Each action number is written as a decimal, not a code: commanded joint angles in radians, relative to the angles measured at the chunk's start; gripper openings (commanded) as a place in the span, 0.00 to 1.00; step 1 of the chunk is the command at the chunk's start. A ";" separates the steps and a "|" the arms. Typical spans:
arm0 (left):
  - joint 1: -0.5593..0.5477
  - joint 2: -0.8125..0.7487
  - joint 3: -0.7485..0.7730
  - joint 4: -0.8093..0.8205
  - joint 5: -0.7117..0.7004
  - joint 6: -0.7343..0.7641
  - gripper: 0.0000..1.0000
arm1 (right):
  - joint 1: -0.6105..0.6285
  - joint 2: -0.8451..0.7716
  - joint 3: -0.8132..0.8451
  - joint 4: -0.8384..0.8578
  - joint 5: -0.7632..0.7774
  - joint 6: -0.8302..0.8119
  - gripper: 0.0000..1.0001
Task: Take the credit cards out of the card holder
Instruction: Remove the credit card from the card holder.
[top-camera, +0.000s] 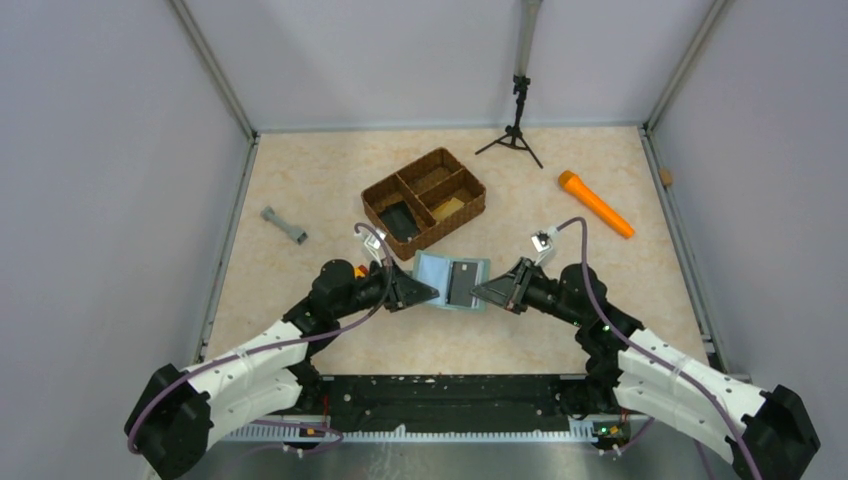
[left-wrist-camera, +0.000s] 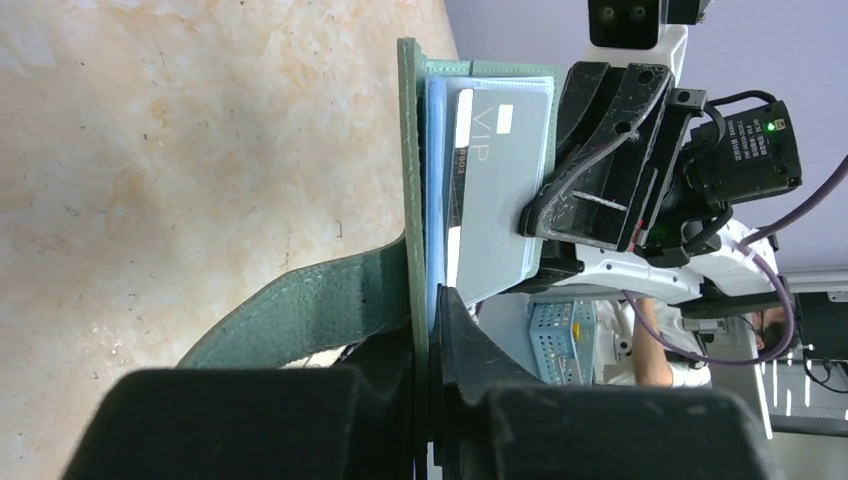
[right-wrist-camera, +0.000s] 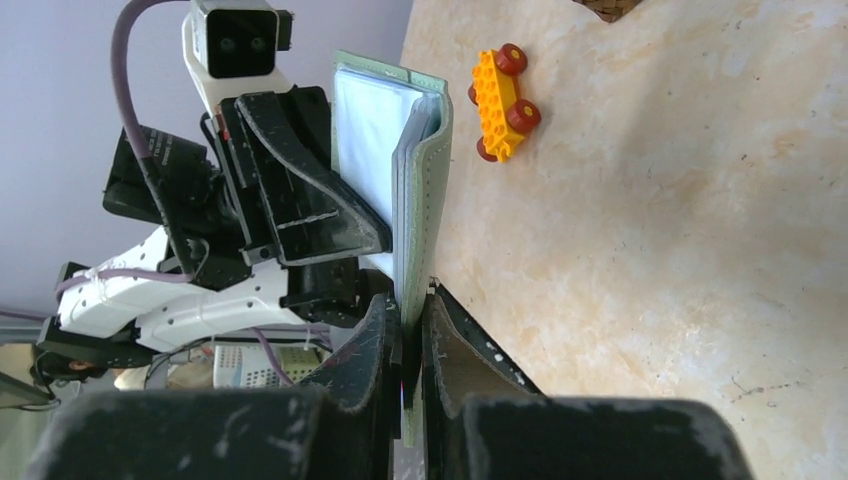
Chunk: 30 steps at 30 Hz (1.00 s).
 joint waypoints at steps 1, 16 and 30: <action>0.007 -0.019 0.035 -0.003 -0.004 0.042 0.07 | -0.010 0.016 0.021 0.014 0.005 -0.020 0.00; 0.012 -0.060 0.292 -0.725 -0.311 0.379 0.75 | -0.014 0.028 0.054 -0.117 0.110 -0.128 0.00; -0.009 0.188 0.289 -0.175 0.148 0.239 0.45 | -0.014 0.042 0.065 -0.046 -0.010 -0.107 0.00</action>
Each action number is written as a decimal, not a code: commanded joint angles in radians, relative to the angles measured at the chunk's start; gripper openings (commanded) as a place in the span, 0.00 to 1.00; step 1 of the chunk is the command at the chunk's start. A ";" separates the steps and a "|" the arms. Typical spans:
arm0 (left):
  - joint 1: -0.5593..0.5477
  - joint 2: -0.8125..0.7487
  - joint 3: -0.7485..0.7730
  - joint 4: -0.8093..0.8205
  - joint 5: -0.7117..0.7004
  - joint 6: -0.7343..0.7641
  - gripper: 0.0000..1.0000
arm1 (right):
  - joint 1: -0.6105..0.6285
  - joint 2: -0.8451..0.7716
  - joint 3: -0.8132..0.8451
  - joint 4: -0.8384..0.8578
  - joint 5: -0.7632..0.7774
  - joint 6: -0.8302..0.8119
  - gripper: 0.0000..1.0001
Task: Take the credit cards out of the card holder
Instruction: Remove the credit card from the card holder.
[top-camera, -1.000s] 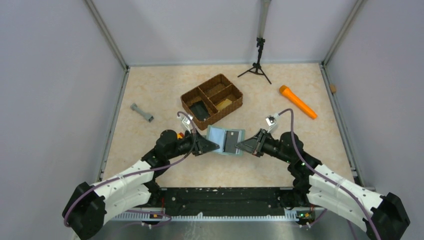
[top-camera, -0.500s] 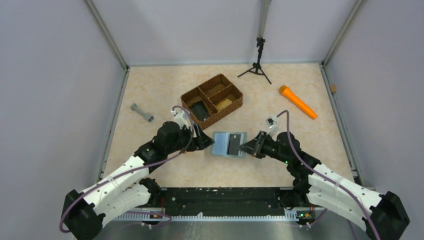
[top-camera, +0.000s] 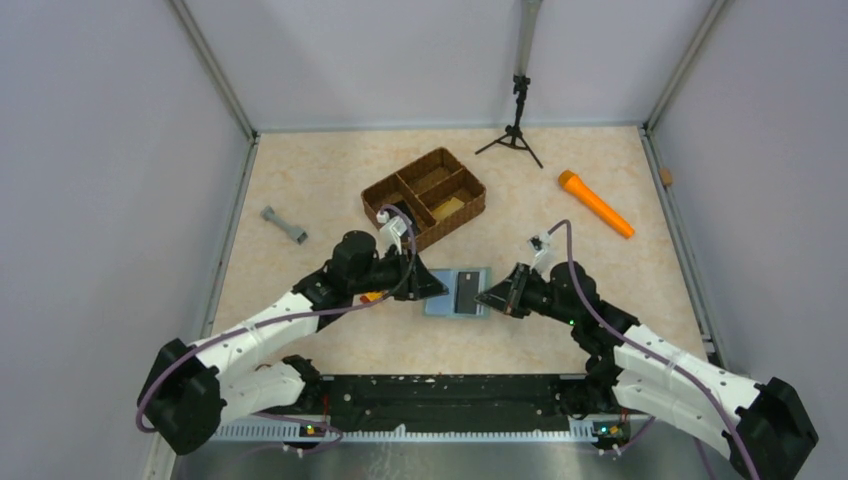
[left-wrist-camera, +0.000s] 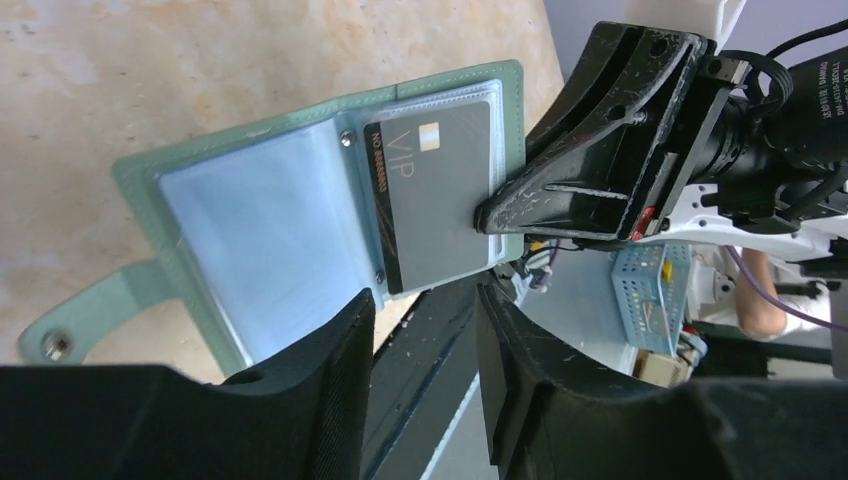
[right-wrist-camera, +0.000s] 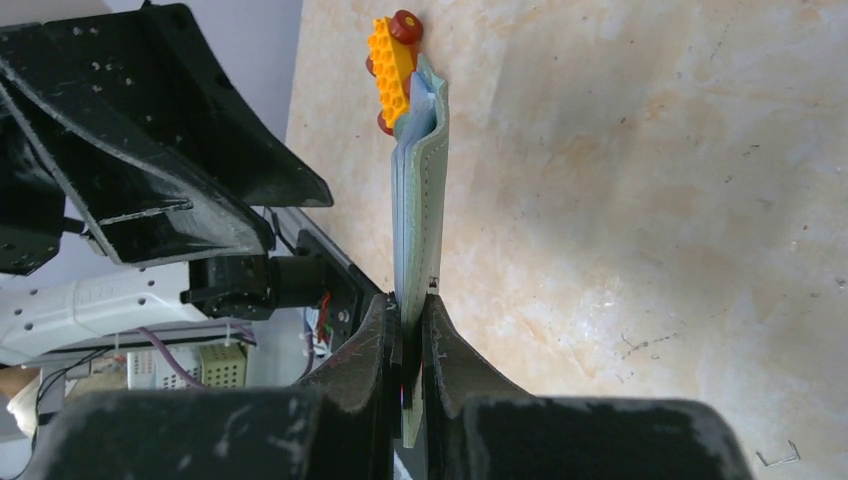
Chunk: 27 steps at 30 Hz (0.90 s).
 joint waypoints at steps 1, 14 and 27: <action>-0.007 0.066 0.036 0.195 0.104 -0.039 0.44 | -0.008 -0.014 0.056 0.093 -0.054 0.013 0.00; -0.011 0.138 0.010 0.321 0.151 -0.080 0.42 | -0.007 -0.045 0.028 0.182 -0.106 0.087 0.00; -0.014 0.106 0.013 0.207 0.100 -0.033 0.41 | -0.009 -0.086 0.016 0.187 -0.099 0.097 0.00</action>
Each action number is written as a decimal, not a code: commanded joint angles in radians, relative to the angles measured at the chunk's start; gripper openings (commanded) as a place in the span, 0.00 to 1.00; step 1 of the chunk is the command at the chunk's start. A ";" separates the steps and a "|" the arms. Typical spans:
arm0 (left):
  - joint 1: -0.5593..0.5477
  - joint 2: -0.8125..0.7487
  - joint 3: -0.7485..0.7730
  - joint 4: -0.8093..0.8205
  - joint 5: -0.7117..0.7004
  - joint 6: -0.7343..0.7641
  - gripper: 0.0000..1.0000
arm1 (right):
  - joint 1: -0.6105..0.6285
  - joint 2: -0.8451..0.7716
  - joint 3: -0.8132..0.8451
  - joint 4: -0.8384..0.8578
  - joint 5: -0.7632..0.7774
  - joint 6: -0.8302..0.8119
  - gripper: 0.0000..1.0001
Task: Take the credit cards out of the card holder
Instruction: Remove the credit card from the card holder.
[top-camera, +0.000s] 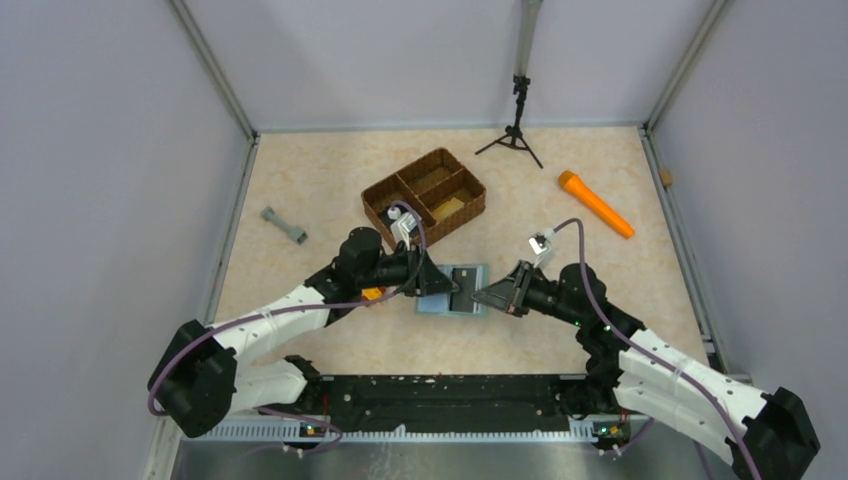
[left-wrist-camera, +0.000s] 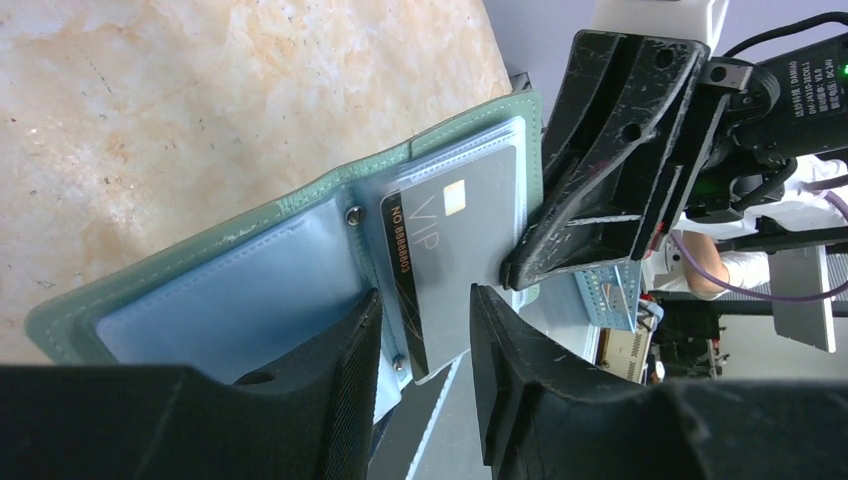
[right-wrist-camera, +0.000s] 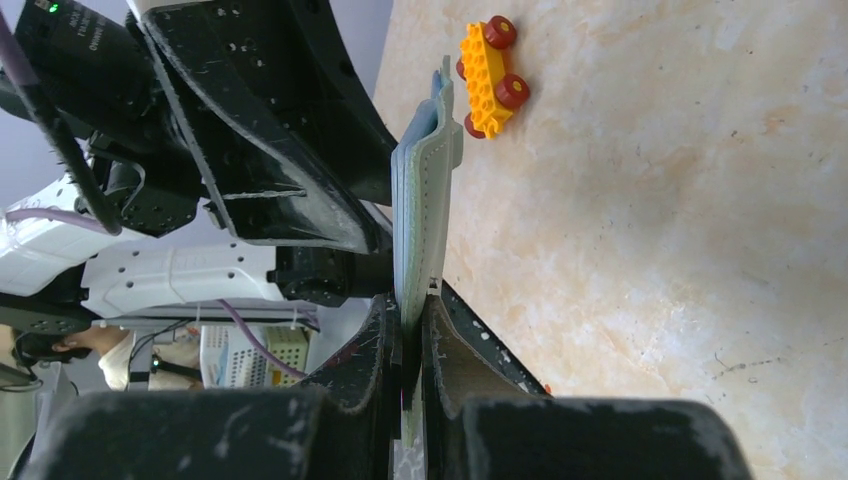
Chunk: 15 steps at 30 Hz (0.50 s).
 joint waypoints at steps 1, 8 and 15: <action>-0.006 -0.026 0.011 -0.017 -0.015 0.030 0.41 | -0.007 -0.033 0.018 0.113 -0.021 0.016 0.00; -0.005 -0.023 -0.009 0.066 0.042 -0.018 0.34 | -0.008 -0.026 0.013 0.137 -0.035 0.029 0.00; -0.003 -0.020 -0.056 0.319 0.129 -0.149 0.02 | -0.006 -0.028 0.002 0.170 -0.046 0.051 0.00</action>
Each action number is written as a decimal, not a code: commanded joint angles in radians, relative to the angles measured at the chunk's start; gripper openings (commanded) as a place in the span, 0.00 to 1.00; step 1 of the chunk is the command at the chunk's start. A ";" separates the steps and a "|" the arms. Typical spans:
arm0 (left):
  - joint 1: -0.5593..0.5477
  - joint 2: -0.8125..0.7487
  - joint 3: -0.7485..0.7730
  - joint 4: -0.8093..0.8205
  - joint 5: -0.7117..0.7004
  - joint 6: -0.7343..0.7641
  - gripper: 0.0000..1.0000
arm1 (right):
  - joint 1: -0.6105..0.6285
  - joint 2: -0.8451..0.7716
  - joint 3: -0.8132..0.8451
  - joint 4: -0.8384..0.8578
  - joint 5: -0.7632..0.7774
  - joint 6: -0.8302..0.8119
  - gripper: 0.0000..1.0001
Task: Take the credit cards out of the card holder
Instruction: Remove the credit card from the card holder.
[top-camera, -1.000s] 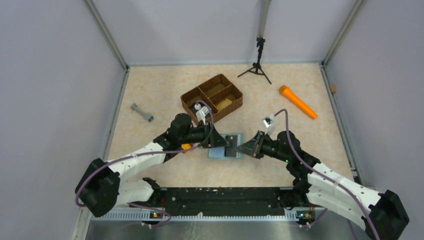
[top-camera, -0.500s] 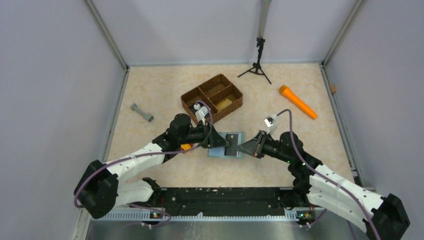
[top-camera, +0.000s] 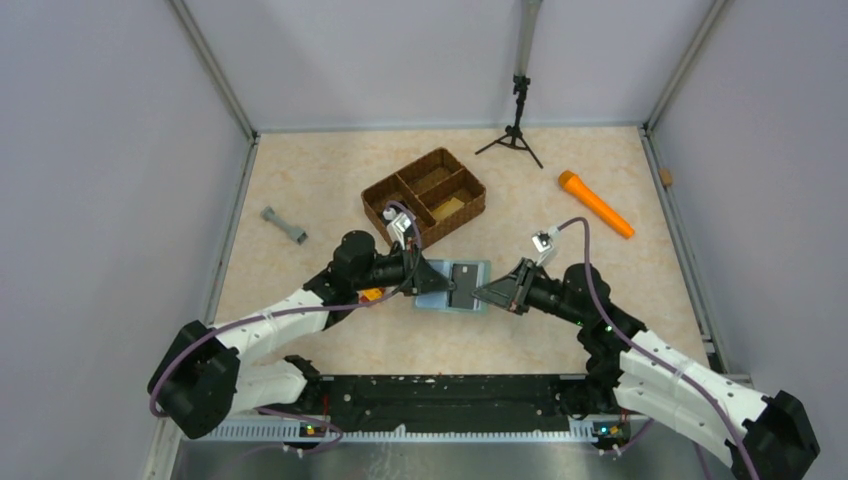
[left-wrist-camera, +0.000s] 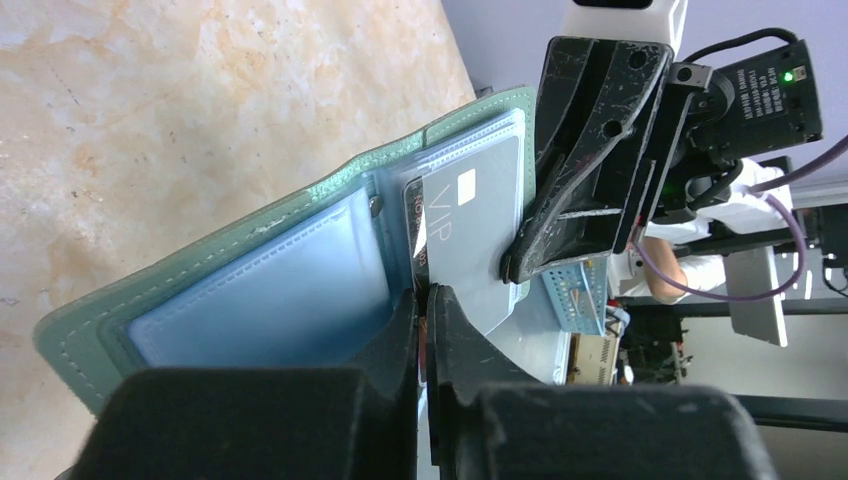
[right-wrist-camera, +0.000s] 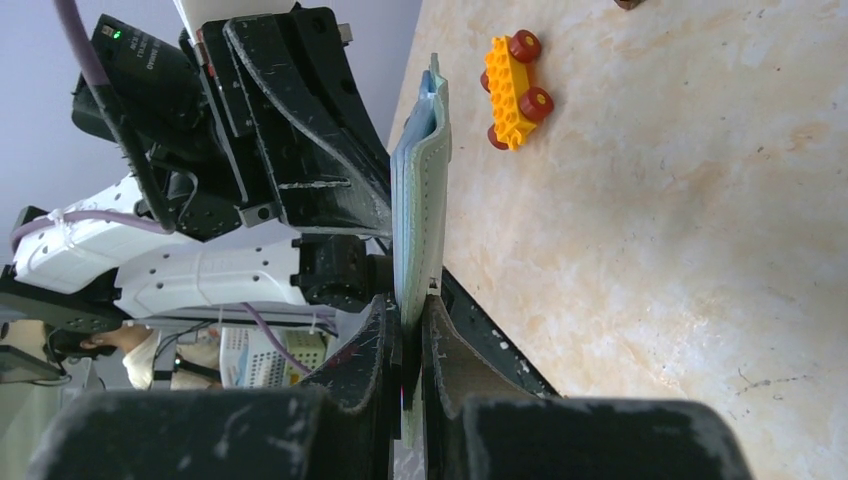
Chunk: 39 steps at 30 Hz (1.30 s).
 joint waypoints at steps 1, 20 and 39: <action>-0.018 -0.026 -0.004 0.201 0.087 -0.079 0.00 | -0.002 -0.012 0.008 0.126 -0.029 0.026 0.00; 0.006 -0.174 -0.033 0.061 0.013 -0.032 0.00 | -0.022 -0.131 -0.065 0.161 0.040 0.039 0.00; 0.007 -0.015 0.005 0.144 0.112 -0.075 0.42 | -0.022 -0.062 -0.058 0.302 -0.043 0.057 0.00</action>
